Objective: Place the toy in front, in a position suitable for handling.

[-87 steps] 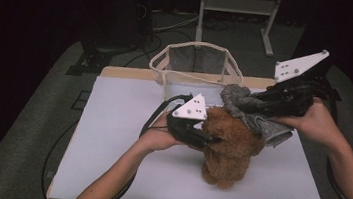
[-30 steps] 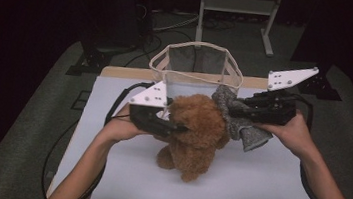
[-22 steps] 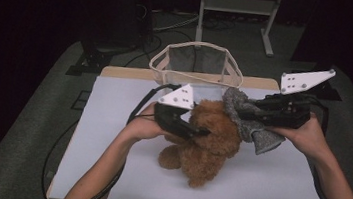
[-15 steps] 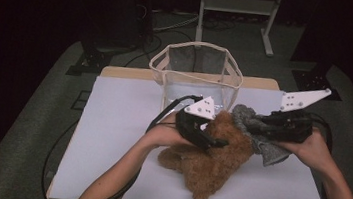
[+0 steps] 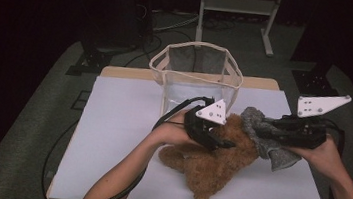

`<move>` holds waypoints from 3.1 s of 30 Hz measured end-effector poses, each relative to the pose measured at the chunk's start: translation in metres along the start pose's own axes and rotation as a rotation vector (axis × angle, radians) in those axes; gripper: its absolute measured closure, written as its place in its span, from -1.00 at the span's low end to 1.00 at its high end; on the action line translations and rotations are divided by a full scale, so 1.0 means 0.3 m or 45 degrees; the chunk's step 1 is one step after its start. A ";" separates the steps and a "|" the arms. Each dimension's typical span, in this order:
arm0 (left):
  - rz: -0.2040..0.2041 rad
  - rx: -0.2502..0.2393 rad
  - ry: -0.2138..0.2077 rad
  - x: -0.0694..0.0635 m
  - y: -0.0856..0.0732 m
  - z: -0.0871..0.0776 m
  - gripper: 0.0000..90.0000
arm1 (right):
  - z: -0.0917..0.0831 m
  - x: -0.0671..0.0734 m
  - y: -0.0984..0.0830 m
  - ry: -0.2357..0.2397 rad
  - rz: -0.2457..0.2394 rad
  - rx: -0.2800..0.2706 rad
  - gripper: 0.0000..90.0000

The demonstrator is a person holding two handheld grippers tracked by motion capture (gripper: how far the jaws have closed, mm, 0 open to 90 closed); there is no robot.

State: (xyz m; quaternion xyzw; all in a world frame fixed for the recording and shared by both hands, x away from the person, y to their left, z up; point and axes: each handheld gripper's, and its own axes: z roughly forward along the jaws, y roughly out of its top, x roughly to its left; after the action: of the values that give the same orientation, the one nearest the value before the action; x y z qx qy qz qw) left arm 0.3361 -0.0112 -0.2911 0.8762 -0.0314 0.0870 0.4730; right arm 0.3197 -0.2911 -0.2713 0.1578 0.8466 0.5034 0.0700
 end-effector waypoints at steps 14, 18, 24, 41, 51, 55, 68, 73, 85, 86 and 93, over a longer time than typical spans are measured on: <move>-0.121 -0.017 0.027 0.013 -0.047 -0.010 -0.32 | 0.105 0.029 0.090 -0.004 -0.088 0.138 0.64; -0.137 -0.014 0.035 0.011 -0.041 -0.008 -0.52 | 0.109 0.015 0.054 -0.036 -0.064 0.149 0.64; -0.125 0.033 0.125 -0.034 -0.057 -0.057 -0.61 | 0.096 -0.015 0.009 -0.057 -0.007 0.136 0.64; -0.279 -0.024 0.081 -0.068 -0.318 -0.109 -0.61 | 0.043 -0.060 -0.080 -0.116 0.079 0.131 0.64; -0.411 -0.129 -0.030 -0.032 -0.384 -0.073 0.42 | -0.001 -0.069 -0.151 -0.121 0.138 0.110 0.63; -0.377 -0.122 0.003 -0.034 -0.359 -0.077 0.61 | -0.010 -0.067 -0.161 -0.119 0.146 0.104 0.63; -0.272 -0.101 0.191 0.009 -0.255 -0.203 0.66 | 0.032 -0.055 -0.160 -0.076 0.141 0.092 0.63; -0.226 -0.023 0.210 0.012 -0.232 -0.211 0.64 | 0.095 -0.051 -0.183 -0.038 0.128 0.182 0.63; -0.124 0.071 0.190 0.014 -0.167 -0.118 0.62 | 0.079 -0.011 -0.095 -0.063 0.018 0.139 0.64; -0.126 0.068 0.192 0.015 -0.164 -0.117 0.61 | 0.067 -0.008 -0.093 -0.064 0.017 0.124 0.64; -0.102 0.100 0.189 0.021 -0.137 -0.060 0.61 | 0.103 0.000 -0.101 -0.022 0.008 0.154 0.64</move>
State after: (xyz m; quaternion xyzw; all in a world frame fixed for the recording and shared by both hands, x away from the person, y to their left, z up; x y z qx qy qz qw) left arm 0.3457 0.0267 -0.3141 0.8858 0.0421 0.1339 0.4423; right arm 0.3223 -0.2788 -0.3126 0.1688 0.8744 0.4501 0.0662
